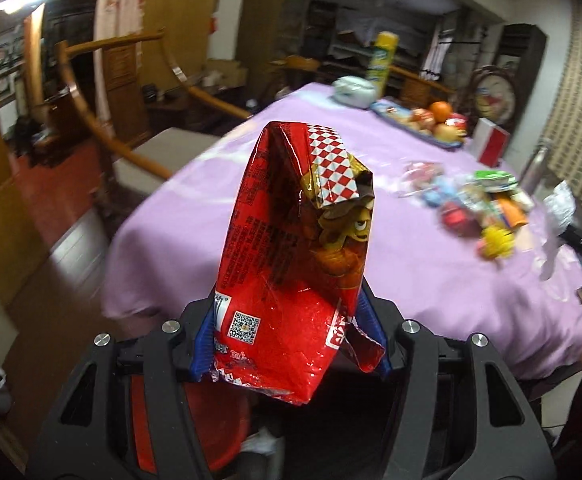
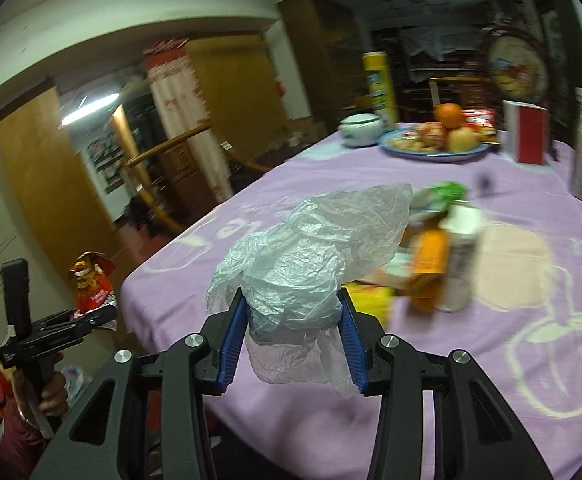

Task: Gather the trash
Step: 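Carry both items to the red wastebasket and open both tools to drop them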

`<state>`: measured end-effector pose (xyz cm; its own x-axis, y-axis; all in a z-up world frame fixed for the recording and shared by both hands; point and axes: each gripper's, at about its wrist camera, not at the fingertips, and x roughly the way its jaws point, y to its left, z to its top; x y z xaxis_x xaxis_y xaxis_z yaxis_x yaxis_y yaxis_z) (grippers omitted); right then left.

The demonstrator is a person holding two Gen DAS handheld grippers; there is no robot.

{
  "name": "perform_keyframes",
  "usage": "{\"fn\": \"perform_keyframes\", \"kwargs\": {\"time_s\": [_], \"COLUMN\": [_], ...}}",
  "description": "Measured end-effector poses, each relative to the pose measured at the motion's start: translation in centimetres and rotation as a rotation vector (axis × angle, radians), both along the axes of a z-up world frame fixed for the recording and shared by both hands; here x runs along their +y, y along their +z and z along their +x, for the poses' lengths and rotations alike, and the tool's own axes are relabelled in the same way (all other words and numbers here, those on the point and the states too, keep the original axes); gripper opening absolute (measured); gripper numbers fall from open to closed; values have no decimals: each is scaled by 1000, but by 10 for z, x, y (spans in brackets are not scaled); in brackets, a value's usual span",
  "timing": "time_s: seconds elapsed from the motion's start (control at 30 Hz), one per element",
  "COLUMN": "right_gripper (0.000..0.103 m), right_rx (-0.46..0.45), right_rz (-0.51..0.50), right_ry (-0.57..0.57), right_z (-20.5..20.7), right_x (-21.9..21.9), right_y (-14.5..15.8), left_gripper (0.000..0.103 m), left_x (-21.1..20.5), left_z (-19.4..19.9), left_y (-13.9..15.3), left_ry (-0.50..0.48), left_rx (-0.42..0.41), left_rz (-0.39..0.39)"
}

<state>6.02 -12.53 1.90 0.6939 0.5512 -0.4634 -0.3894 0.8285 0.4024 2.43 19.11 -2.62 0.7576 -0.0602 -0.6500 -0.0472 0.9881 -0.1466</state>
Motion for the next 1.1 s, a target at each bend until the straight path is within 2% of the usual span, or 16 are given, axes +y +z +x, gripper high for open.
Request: {"fn": "perform_keyframes", "kwargs": {"time_s": [0.1,0.2,0.23,0.3,0.4,0.47,0.57,0.7,0.83,0.9,0.97,1.1], "right_gripper": [44,44,44,44,44,44,44,44,45,51,71,73], "right_rx": [-6,-6,-5,1,13,20,24,35,67,69,71,88], "right_rz": [-21,-36,-42,-55,-78,-93,-126,-164,-191,-211,-237,-303], "right_ry": [75,151,175,228,296,335,403,527,659,727,775,793], "right_z": [-1,-2,-4,-6,-10,-14,-24,-40,-53,-58,-60,-58], "right_x": [35,71,83,106,138,158,190,236,278,303,327,355], "right_y": [8,15,17,20,24,26,28,29,23,19,12,-3], "left_gripper": [60,61,64,79,87,90,96,96,96,96,96,96], "left_x": [26,51,55,67,85,94,104,116,138,149,157,167], "left_z": [-10,-15,-17,-18,-23,-25,-35,-47,-53,-57,-61,-69], "left_y": [-13,-39,-47,-68,-83,-82,-68,-49,-42,-39,-36,-34], "left_ry": [37,56,61,94,143,176,220,307,391,435,467,481], "left_rx": [52,134,157,222,279,265,198,111,82,71,62,54], "left_rz": [11,9,13,22,35,37,57,137,158,169,177,166]}}
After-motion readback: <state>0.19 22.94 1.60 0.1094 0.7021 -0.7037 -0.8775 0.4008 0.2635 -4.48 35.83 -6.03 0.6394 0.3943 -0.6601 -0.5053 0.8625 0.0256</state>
